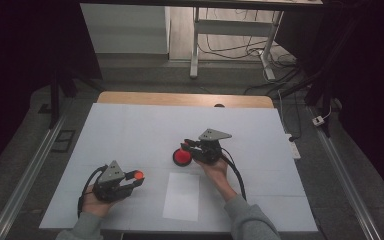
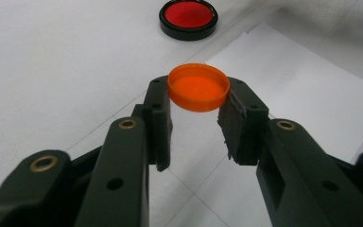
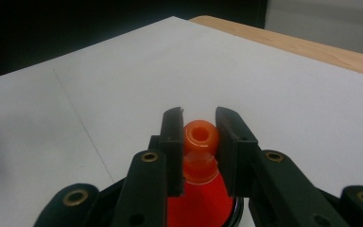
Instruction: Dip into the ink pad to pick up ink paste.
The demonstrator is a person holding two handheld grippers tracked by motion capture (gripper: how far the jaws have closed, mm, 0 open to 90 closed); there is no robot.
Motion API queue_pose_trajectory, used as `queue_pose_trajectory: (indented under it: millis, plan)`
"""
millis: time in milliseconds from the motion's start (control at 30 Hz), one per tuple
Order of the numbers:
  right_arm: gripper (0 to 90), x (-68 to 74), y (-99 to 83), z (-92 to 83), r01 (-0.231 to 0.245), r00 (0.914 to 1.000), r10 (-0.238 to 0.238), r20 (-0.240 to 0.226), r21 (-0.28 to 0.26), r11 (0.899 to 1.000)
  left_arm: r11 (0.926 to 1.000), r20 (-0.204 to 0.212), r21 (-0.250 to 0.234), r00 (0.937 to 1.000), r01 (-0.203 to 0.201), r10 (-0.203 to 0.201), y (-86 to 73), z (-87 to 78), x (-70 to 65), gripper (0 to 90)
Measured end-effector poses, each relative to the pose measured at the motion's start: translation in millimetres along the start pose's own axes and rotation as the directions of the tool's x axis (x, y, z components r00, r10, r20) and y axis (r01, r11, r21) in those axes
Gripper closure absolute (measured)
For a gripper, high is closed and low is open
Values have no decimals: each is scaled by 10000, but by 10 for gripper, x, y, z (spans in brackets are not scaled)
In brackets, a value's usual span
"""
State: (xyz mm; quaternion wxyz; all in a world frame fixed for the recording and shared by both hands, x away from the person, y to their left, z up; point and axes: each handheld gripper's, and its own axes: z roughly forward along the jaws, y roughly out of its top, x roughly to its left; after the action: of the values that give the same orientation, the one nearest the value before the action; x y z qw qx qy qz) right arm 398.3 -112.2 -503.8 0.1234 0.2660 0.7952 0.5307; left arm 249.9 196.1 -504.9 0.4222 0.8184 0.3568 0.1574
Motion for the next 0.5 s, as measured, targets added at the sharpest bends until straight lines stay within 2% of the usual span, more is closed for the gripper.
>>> queue_pose_trajectory:
  millis: [500]
  plan:
    - [727, 25, 34, -79, 12, 9999, -14, -135, -143, 9999, 10000, 9, 10, 10000, 21, -21, -4, -3, 8, 651]
